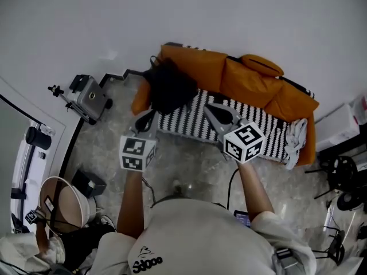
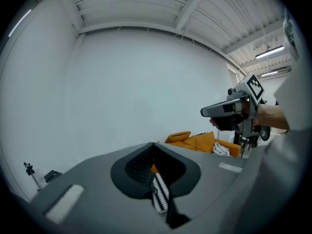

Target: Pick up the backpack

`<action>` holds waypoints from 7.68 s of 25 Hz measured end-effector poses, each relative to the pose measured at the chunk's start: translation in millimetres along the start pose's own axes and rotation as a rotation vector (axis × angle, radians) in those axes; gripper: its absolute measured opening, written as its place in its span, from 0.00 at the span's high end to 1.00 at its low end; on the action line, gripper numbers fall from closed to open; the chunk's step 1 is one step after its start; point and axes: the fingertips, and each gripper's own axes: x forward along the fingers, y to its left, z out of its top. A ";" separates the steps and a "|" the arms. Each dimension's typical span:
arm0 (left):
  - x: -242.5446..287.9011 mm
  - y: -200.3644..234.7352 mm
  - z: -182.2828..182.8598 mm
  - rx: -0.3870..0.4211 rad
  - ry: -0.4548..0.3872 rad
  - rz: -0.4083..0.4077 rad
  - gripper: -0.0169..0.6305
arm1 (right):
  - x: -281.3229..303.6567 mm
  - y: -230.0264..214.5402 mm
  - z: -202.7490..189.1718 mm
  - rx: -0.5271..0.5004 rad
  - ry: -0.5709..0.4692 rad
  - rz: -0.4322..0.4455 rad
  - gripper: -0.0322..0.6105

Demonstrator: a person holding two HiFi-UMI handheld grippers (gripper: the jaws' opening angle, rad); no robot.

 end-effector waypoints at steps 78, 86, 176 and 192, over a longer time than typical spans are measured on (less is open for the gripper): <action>416.6 321.6 -88.1 -0.170 0.277 0.136 0.85 | 444.7 -316.0 -101.8 0.110 0.345 0.157 0.64; 474.8 342.7 -130.8 -0.191 0.333 0.142 0.80 | 485.8 -354.7 -154.0 0.128 0.426 0.196 0.61; 575.4 374.7 -323.3 -0.515 0.677 0.087 0.92 | 589.4 -374.1 -364.5 0.186 0.776 0.279 0.69; 545.9 347.4 -265.3 -0.415 0.411 0.052 0.94 | 566.2 -356.7 -291.5 0.272 0.565 0.149 0.85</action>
